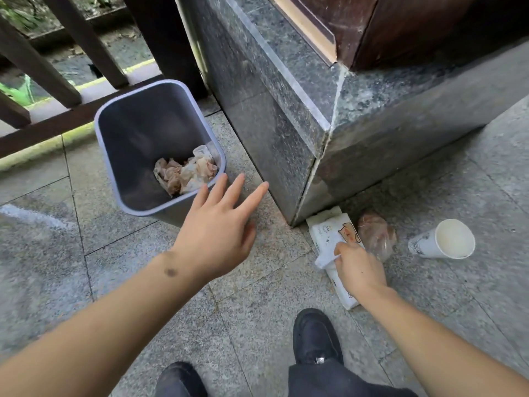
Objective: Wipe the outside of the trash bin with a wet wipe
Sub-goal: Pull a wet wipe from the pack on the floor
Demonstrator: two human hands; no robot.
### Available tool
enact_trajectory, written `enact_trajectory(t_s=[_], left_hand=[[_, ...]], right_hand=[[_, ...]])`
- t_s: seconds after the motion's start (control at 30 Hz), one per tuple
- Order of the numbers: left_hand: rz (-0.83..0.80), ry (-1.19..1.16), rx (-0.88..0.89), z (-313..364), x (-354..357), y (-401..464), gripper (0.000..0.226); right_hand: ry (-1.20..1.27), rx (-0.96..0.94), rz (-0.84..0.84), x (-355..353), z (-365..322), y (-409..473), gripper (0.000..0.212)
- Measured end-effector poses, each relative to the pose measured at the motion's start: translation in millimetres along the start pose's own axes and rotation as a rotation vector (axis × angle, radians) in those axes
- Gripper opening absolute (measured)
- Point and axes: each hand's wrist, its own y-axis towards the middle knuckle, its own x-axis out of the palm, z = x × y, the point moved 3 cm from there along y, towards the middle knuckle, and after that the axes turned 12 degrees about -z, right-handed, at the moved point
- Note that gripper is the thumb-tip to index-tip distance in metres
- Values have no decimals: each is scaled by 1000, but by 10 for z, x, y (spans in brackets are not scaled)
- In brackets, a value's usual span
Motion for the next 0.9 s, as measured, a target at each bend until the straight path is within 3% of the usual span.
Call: enact_trajectory(t_s=[0.23, 0.43, 0.63, 0.77, 0.9], left_hand=[[-38, 30, -28, -97, 85, 8, 72], [-49, 63, -39, -81, 116, 26, 71], [-38, 54, -35, -131, 144, 34, 70], [-57, 61, -38, -98, 159, 54, 69], [-77, 19, -61, -96, 137, 75, 68]], right_hand=[[348, -102, 302, -335, -22, -98, 5], [611, -115, 517, -611, -32, -389, 12], [653, -253, 632, -886, -128, -673, 16], [763, -297, 536, -979, -256, -700, 16], [1080, -419, 242, -1101, -419, -659, 14]])
